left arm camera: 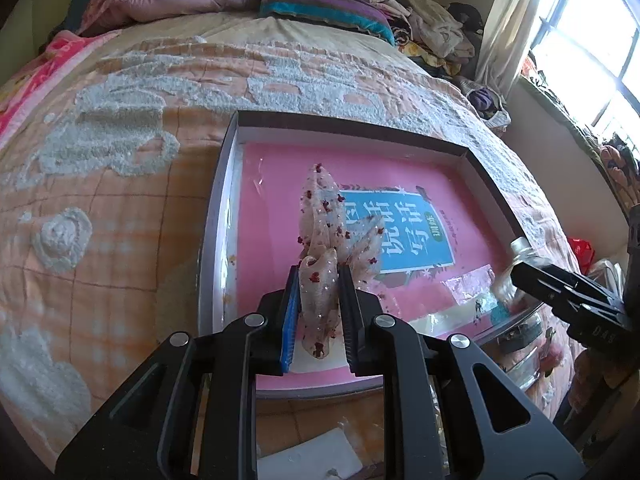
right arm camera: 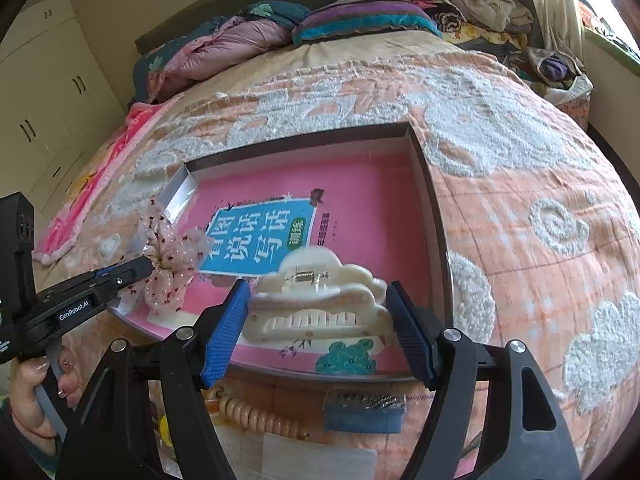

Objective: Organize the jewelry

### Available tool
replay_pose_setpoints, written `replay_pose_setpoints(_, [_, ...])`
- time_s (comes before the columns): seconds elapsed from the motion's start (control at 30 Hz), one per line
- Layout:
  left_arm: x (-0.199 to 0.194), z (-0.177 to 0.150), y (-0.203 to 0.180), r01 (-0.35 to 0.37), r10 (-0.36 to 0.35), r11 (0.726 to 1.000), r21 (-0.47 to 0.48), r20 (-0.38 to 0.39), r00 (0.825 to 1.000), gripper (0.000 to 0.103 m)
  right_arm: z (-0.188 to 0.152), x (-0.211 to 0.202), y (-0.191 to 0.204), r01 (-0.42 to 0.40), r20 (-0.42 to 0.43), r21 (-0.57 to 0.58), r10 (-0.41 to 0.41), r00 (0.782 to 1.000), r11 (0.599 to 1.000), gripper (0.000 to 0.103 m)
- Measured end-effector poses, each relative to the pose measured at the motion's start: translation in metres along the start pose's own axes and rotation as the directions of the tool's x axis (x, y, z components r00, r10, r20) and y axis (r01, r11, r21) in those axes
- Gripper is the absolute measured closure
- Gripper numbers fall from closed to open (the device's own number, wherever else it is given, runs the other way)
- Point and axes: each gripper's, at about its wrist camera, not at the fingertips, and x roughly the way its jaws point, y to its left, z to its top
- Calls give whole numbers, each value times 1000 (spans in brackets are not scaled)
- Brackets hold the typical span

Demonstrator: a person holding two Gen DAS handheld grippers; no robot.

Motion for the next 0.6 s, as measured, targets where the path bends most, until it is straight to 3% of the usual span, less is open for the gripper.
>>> replay_pose_setpoints(0.37, [-14,-2,-8,10,-11,1000,12,27,1000,72,-16,-43,3,-14,76,24,12,997,1000,12])
replay_pose_setpoints(0.6, [-38,-2,-9,8,-8,1000,-13,56,998,39,-26,-87,9,8,144,-12,-7,990,1000,5])
